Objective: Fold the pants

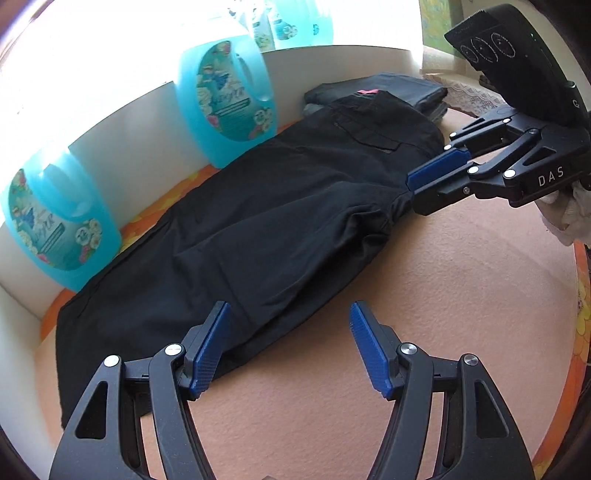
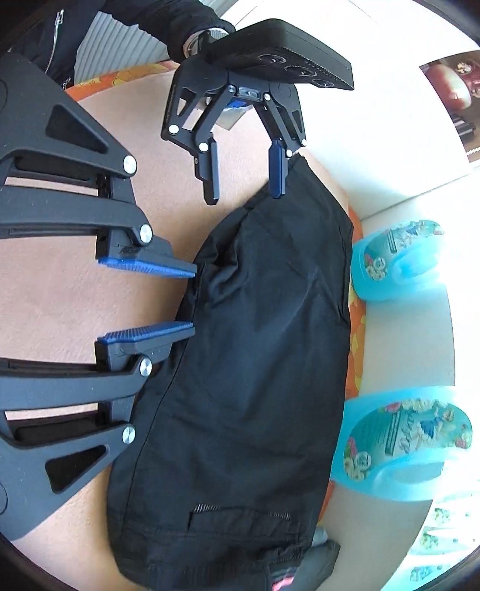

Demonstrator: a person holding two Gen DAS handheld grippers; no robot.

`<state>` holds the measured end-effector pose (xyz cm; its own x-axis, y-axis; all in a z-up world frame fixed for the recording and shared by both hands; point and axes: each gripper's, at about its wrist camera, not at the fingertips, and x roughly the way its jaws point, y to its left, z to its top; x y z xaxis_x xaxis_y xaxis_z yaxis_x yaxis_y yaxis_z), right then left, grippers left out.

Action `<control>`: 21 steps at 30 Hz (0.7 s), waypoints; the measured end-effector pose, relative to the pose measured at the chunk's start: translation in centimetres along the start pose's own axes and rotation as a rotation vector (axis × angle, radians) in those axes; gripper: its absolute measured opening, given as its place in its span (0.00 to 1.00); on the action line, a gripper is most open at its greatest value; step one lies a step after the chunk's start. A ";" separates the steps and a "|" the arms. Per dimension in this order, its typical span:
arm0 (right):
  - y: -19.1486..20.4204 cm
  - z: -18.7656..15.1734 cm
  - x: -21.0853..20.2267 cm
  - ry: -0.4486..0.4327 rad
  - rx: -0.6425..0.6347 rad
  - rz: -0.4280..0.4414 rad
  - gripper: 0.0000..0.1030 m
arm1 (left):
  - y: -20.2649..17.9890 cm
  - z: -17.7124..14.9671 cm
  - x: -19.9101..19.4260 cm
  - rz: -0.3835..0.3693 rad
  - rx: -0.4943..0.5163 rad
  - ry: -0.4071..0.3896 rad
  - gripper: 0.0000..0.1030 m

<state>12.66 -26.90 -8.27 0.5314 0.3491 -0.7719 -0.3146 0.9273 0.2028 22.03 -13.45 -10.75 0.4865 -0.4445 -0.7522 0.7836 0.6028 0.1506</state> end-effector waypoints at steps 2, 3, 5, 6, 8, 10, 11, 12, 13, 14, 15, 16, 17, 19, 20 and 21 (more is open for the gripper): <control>-2.1 -1.0 -1.2 -0.023 0.076 -0.050 0.55 | -1.5 1.0 1.0 -0.011 0.050 -0.001 0.64; -3.3 -1.6 -1.7 -0.027 0.127 -0.083 0.56 | -2.3 1.4 1.4 0.005 0.082 0.000 0.64; -6.0 -2.5 -2.6 -0.027 0.231 -0.126 0.57 | -3.4 2.1 2.3 0.036 0.128 0.001 0.64; -7.2 -3.0 -2.9 -0.027 0.283 -0.145 0.58 | -3.8 2.4 2.7 0.045 0.143 0.001 0.64; -9.9 -3.9 -3.7 -0.033 0.384 -0.183 0.61 | -4.2 2.9 3.4 0.064 0.168 -0.003 0.64; -12.4 -4.7 -4.5 -0.046 0.468 -0.214 0.64 | -4.2 3.4 3.8 0.083 0.182 -0.007 0.64; -13.5 -4.9 -4.6 -0.055 0.506 -0.225 0.65 | -4.0 3.6 4.0 0.074 0.174 -0.006 0.64; -14.5 -5.1 -4.8 -0.062 0.540 -0.231 0.65 | -3.8 3.9 4.2 0.062 0.163 -0.006 0.64; -15.4 -5.3 -4.8 -0.066 0.577 -0.236 0.65 | -3.6 4.1 4.4 0.056 0.156 -0.007 0.62; -16.2 -5.5 -4.9 -0.073 0.613 -0.240 0.66 | -3.4 4.3 4.5 0.047 0.155 -0.006 0.49; -17.1 -5.6 -4.9 -0.079 0.650 -0.241 0.67 | -3.3 4.4 4.6 0.026 0.153 -0.002 0.32; -18.0 -5.8 -4.7 -0.082 0.692 -0.233 0.71 | -3.1 4.4 4.8 0.006 0.143 0.006 0.27; -18.9 -6.0 -4.6 -0.086 0.733 -0.214 0.71 | -2.9 4.5 4.9 -0.005 0.131 0.015 0.22; -20.0 -6.2 -3.9 -0.088 0.806 -0.155 0.71 | -2.7 4.6 5.3 -0.014 0.119 0.026 0.15; -20.3 -6.2 -3.6 -0.091 0.825 -0.140 0.71 | -2.4 4.6 5.3 -0.026 0.104 0.027 0.13; -20.3 -6.2 -3.3 -0.109 0.833 -0.136 0.71 | -2.1 4.6 5.1 -0.047 0.087 0.023 0.12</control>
<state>12.40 -47.68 -13.54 0.6085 0.1987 -0.7683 0.4166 0.7440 0.5224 24.63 -20.02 -11.98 0.4405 -0.4546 -0.7742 0.8363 0.5214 0.1697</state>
